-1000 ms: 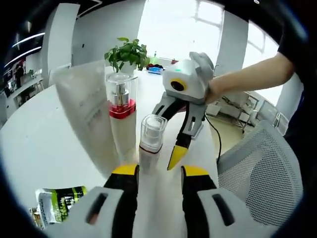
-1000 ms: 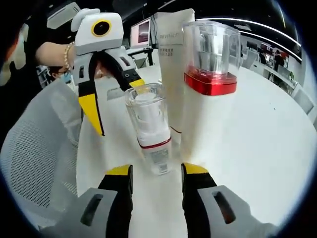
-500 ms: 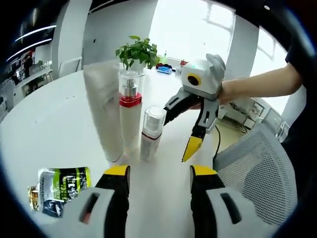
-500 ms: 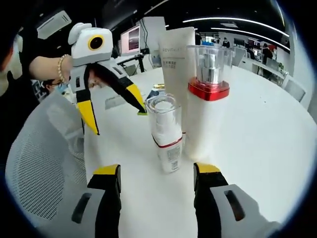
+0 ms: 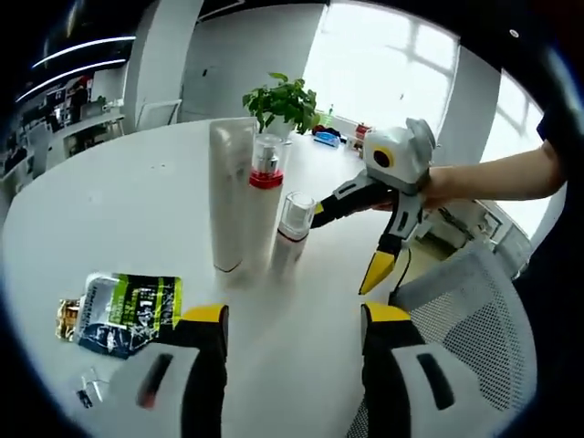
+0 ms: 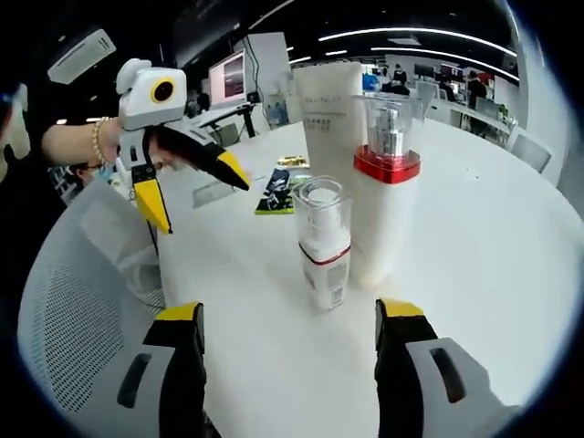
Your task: Arrange the skincare products in the storage area until every visible bottle or jar stands upright without overlapping.
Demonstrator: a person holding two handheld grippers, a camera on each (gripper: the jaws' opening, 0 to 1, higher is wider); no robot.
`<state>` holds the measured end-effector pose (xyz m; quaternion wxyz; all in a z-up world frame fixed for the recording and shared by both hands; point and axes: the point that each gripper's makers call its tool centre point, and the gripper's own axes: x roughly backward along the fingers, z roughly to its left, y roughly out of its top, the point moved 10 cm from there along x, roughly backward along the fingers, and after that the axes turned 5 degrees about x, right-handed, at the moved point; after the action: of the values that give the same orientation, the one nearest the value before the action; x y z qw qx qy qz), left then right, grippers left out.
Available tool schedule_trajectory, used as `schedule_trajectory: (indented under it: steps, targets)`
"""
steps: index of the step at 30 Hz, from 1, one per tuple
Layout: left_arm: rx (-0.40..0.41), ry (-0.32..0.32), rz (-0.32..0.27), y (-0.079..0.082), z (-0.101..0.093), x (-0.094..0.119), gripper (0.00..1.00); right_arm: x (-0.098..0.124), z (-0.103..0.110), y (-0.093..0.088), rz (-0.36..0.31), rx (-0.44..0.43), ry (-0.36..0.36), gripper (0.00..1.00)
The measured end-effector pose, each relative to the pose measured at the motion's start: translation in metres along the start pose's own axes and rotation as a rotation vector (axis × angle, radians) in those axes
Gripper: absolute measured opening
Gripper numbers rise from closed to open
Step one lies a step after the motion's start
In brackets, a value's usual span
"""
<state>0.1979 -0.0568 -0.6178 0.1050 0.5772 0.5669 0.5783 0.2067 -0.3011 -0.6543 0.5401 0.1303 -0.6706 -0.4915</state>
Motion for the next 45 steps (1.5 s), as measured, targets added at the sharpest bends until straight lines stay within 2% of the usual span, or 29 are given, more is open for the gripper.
schedule_trajectory:
  steps: [3, 14, 19, 22, 28, 36, 41, 45]
  targets:
    - [0.022, 0.025, -0.007, -0.005, -0.005, 0.009, 0.59, 0.001, 0.005, 0.001, -0.018, -0.03, -0.016, 0.81]
    - [0.073, 0.096, -0.031, -0.023, -0.002, 0.039, 0.66, 0.006, 0.025, 0.001, -0.011, -0.035, -0.057, 0.92]
    - [0.091, 0.115, -0.037, -0.03, -0.011, 0.051, 0.72, 0.007, 0.037, 0.005, -0.004, -0.019, -0.079, 0.99]
    - [0.098, 0.119, -0.053, -0.033, -0.017, 0.062, 0.76, 0.008, 0.045, 0.006, -0.016, -0.03, -0.077, 1.0]
    - [0.121, 0.148, -0.062, -0.043, -0.015, 0.077, 0.78, 0.009, 0.052, 0.006, -0.032, -0.07, -0.094, 1.0]
    - [0.149, 0.212, -0.094, -0.046, -0.013, 0.096, 0.84, 0.014, 0.061, 0.009, -0.066, -0.107, -0.132, 1.0]
    - [0.158, 0.247, -0.118, -0.048, -0.012, 0.11, 0.86, 0.015, 0.07, 0.014, -0.071, -0.109, -0.131, 1.0]
    - [0.168, 0.287, -0.132, -0.055, -0.014, 0.122, 0.93, 0.015, 0.074, 0.014, -0.076, -0.113, -0.139, 1.0]
